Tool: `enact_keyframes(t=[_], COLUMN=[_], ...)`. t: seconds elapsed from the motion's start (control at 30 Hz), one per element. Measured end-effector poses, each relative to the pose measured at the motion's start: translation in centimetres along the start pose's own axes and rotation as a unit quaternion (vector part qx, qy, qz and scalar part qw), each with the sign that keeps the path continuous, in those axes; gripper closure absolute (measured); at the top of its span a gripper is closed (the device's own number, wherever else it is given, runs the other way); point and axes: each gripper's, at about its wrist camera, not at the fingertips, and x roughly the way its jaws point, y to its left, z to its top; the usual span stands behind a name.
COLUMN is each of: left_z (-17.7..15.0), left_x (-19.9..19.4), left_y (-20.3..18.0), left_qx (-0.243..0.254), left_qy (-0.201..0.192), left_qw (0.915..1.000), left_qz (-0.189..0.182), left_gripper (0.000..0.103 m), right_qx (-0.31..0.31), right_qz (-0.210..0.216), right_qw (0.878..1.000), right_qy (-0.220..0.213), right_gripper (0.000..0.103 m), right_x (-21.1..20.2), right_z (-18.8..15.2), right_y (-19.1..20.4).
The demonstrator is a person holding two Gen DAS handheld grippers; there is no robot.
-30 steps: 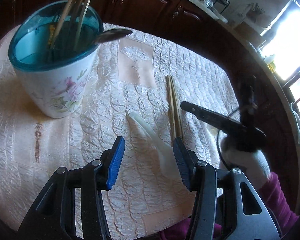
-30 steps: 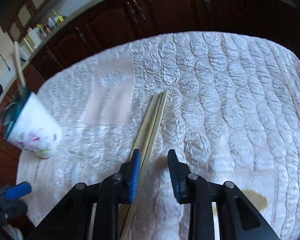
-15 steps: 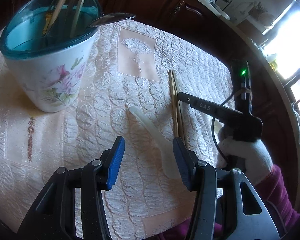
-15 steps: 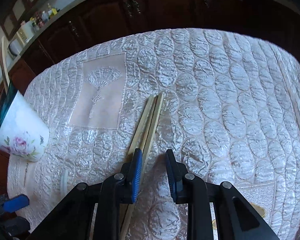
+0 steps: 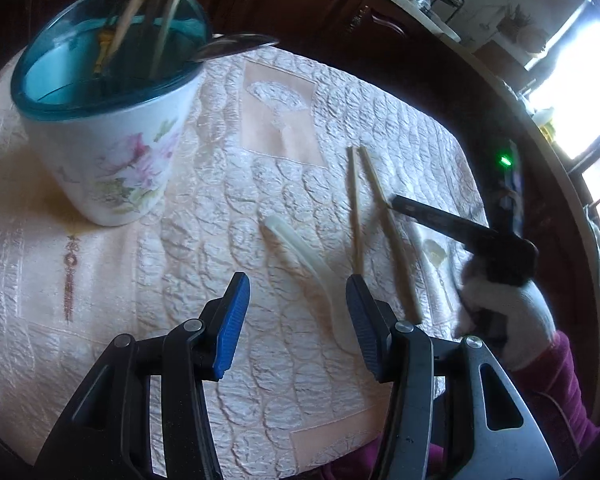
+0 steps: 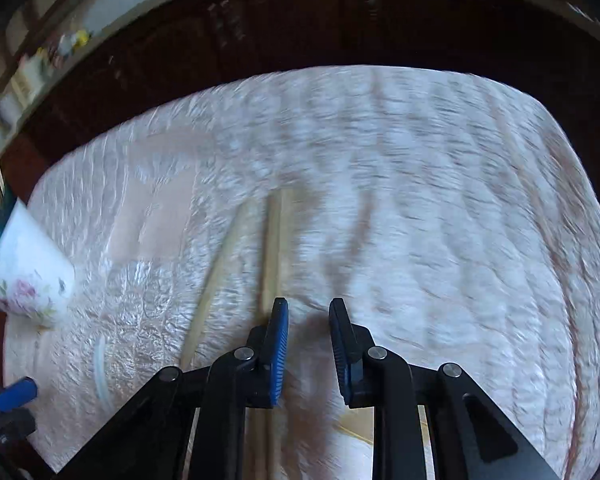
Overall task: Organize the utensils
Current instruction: 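Move the left tool to the white ceramic spoon while the right tool approaches a chopstick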
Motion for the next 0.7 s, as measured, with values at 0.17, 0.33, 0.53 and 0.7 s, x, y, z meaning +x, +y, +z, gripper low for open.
enact_keyframes(t=[0.17, 0.33, 0.53, 0.7], left_z=[0.0, 0.0, 0.9, 1.8], left_x=[0.7, 1.5, 2.2, 3.5], left_y=[-0.1, -1.3, -1.8, -1.7], left_qx=[-0.009, 0.003, 0.012, 0.008], left_qy=[0.007, 0.015, 0.012, 0.017], left_qw=[0.9999, 0.9998, 0.9999, 0.9997], left_qz=[-0.01, -0.011, 0.002, 0.013], left_gripper=[0.053, 0.053, 0.053, 0.053], right_qx=[0.047, 0.008, -0.026, -0.009], right_qz=[0.036, 0.11, 0.128, 0.104], right_qw=[0.998, 0.994, 0.991, 0.993], right_qy=[-0.001, 0.002, 0.031, 0.051], right_gripper=[0.082, 0.082, 0.082, 0.082], right_x=[-1.2, -1.1, 1.5, 4.0], right_z=[-0.7, -0.4, 0.7, 2.1], right_y=[-2.2, 1.1, 4.9, 4.4])
